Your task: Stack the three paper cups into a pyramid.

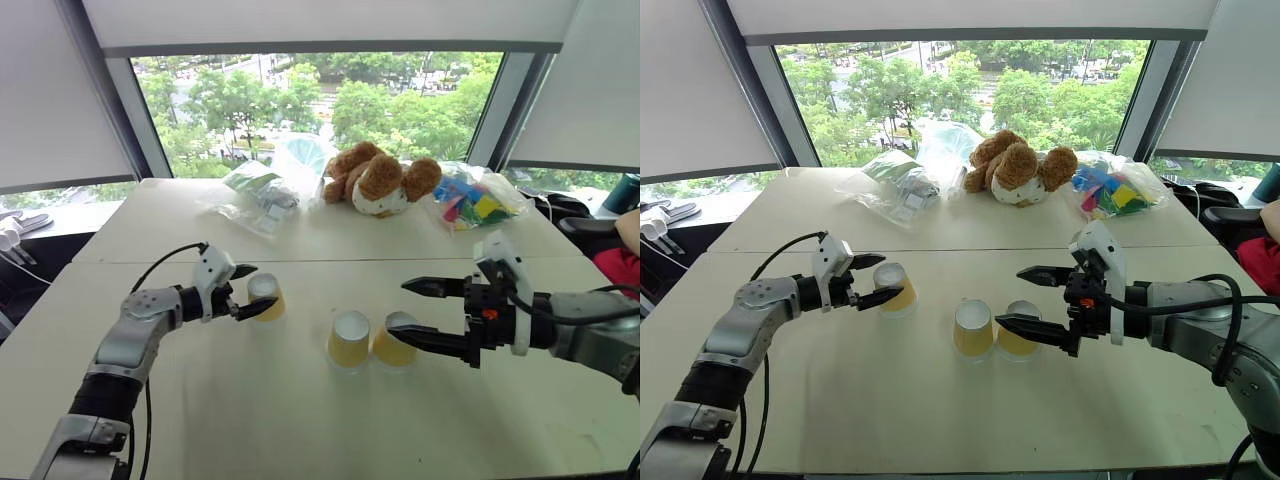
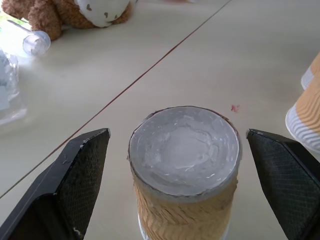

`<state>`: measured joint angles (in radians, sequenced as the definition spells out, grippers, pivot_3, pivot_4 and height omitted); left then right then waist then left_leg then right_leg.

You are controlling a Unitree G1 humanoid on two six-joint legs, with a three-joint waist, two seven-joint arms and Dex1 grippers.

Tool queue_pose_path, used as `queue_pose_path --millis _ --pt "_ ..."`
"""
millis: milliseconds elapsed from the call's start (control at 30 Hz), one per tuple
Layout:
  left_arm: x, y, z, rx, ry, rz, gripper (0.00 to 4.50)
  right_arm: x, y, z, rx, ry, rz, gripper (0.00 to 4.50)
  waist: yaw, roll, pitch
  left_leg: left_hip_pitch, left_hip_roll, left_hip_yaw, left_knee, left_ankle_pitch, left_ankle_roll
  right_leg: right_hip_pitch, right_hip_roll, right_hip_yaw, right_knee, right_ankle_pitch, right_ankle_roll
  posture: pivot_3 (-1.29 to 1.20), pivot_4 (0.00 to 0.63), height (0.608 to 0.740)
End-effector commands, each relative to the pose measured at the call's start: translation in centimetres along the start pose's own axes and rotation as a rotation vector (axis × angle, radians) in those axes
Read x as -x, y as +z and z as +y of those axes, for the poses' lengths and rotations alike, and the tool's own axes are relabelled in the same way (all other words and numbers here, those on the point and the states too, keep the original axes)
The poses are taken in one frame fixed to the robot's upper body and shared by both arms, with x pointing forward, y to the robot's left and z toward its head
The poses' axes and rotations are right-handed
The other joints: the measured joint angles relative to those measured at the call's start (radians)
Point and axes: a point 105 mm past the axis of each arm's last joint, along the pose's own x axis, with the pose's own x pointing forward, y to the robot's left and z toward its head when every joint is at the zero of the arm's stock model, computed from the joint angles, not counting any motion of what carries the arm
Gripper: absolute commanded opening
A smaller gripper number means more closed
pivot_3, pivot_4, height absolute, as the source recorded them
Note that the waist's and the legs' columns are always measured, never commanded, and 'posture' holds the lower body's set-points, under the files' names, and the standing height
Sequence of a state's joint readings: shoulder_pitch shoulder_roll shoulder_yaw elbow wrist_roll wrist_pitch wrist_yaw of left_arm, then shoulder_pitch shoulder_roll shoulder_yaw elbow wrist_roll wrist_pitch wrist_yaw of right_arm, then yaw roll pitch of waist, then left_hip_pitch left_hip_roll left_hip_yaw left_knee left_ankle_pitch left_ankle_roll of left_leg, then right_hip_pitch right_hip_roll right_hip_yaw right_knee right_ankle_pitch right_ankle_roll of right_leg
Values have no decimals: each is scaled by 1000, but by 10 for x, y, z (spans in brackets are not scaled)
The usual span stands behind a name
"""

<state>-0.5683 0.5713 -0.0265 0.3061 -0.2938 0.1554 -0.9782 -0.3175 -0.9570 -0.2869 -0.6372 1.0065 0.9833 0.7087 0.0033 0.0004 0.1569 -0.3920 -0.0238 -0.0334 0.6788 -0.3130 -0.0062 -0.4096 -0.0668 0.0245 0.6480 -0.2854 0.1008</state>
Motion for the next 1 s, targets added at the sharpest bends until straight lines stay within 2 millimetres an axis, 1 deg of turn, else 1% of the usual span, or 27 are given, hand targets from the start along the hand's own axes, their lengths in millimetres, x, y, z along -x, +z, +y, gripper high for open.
queue_pose_path --millis 33,67,167,267,300,367,433,467,500,533,567,600,667,733,833,900,1000 --pt "-6 9 4 -56 0 -28 4500 6 9 0 42 -42 -30 4448 3 0 0 0 0 0 0 0 0 0 0 0 0 0 0 0 150 740" --pt "-7 9 4 -53 -2 -33 4500 7 8 -1 41 -53 -28 4448 6 0 0 0 0 0 0 0 0 0 0 0 0 0 0 0 150 740" --pt "-12 10 4 -53 -6 -50 3716 10 6 -5 50 -84 -18 4500 8 0 0 0 0 0 1 0 1 0 1 0 0 0 0 0 150 740" --pt "-13 11 3 -49 -17 -55 2321 12 5 -6 51 -95 -13 4500 8 0 0 0 0 0 2 0 1 0 1 0 0 0 0 0 150 740" --pt "-13 11 3 -49 -23 -57 2217 12 5 -6 51 -97 -14 4500 8 0 0 0 0 0 2 -1 1 0 1 0 0 0 0 0 150 740" --pt "-12 14 2 -33 -32 -65 2216 12 5 -6 50 -99 -15 4500 8 0 0 0 0 0 2 -1 1 0 1 0 0 0 0 0 150 740" --pt "-9 22 6 -26 -36 -80 2215 13 4 -8 48 -107 -14 4500 8 0 0 0 0 0 2 -1 1 0 2 0 0 0 0 0 150 740" --pt "-6 39 14 -23 -43 -111 2215 16 2 -12 39 -129 -11 4500 10 -1 0 0 0 0 2 -1 1 0 2 -1 1 0 0 0 150 740" --pt "-5 63 18 -44 -82 -145 2215 22 -1 -17 24 -161 -3 4500 10 -3 2 0 0 0 2 -1 1 0 2 -1 1 0 0 0 150 740" --pt "-4 81 20 -61 -120 -167 2215 28 -5 -22 14 -188 10 4500 12 -6 3 -1 0 0 3 -1 1 0 2 -1 1 0 0 0 150 740" --pt "-6 96 18 -84 -166 -182 2215 33 -9 -26 7 -215 28 4500 15 -10 6 -2 0 -1 4 -1 1 0 2 -2 2 0 0 0 150 740" --pt "-7 104 17 -97 -196 -186 2215 36 -11 -29 5 -229 39 4500 15 -12 7 -4 0 -3 5 0 1 0 3 -3 1 0 1 0 150 740" --pt "-27 126 5 -151 -297 -193 2215 51 -22 -40 -18 -318 84 4500 16 -11 6 -4 -1 -2 5 -1 1 0 2 -3 1 1 2 0 150 740" --pt "-41 139 -7 -176 -372 -197 2215 61 -25 -43 -36 -367 95 4500 16 -10 6 -3 -4 -1 5 -2 3 1 1 -3 0 1 2 0 150 740" --pt "-63 157 -32 -156 -508 -247 2215 71 -25 -38 -44 -389 92 4500 10 -10 6 -3 -4 1 5 -2 5 2 0 -3 0 1 3 0 150 740" --pt "-73 165 -47 -148 -592 -269 2215 74 -26 -31 -47 -386 99 4500 7 -11 6 -3 -3 1 5 -2 5 2 1 -3 0 2 4 0 150 740" --pt "-85 168 -64 -154 -682 -268 2215 74 -25 -25 -50 -386 99 4500 1 -12 7 -3 -1 1 5 -2 5 0 3 -2 0 2 4 0 150 740"
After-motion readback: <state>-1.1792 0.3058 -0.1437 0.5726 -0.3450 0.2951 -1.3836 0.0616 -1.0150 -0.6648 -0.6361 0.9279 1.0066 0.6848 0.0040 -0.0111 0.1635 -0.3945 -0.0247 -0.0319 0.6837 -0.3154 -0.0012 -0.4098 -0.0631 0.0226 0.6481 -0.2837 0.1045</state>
